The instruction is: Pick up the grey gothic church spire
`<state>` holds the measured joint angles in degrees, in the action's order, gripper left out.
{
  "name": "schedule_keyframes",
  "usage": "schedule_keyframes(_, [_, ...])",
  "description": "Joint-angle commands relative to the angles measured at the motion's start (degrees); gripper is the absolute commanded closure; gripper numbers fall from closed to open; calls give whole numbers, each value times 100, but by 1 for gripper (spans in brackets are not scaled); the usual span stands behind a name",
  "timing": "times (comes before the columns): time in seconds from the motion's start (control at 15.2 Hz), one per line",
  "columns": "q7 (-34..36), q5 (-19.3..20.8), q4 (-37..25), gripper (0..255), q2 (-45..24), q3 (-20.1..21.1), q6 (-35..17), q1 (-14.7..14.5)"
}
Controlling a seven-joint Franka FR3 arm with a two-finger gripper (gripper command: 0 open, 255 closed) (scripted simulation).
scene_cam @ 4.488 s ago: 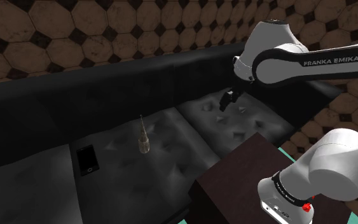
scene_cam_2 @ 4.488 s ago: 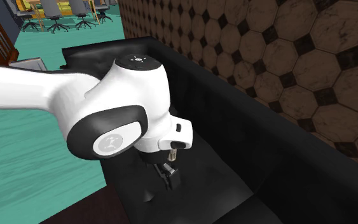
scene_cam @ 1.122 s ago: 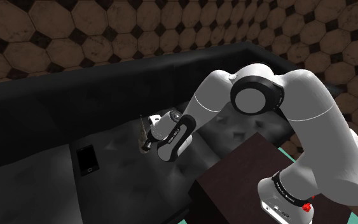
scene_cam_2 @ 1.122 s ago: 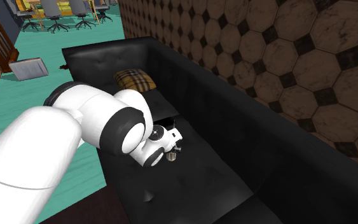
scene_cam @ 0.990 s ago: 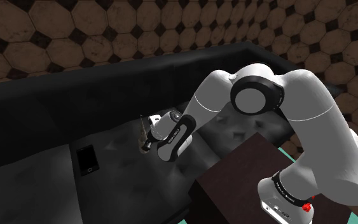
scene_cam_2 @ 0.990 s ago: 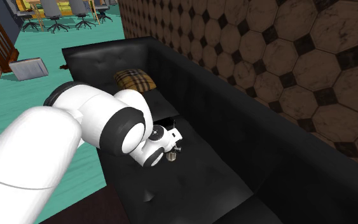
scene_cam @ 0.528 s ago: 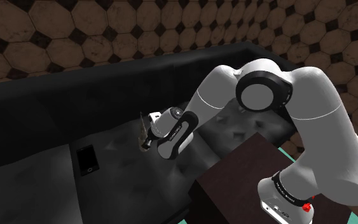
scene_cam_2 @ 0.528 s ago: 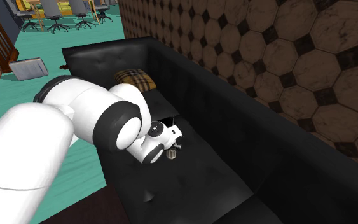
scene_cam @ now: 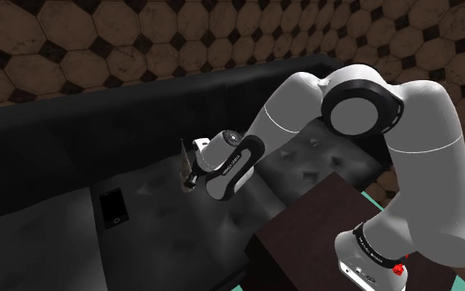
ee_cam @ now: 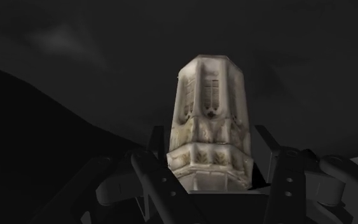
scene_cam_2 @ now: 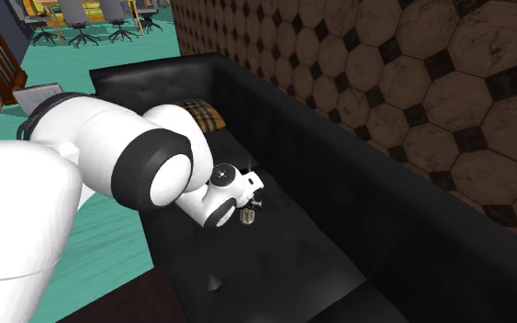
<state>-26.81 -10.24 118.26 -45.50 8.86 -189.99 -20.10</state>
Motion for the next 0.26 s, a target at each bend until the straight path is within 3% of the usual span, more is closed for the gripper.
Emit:
schedule_keyframes(0.0, [16, -22, 81, 255, 175, -13, 89, -21])
schedule_keyframes(0.2, [22, -30, 127, 255, 269, -18, 136, -27])
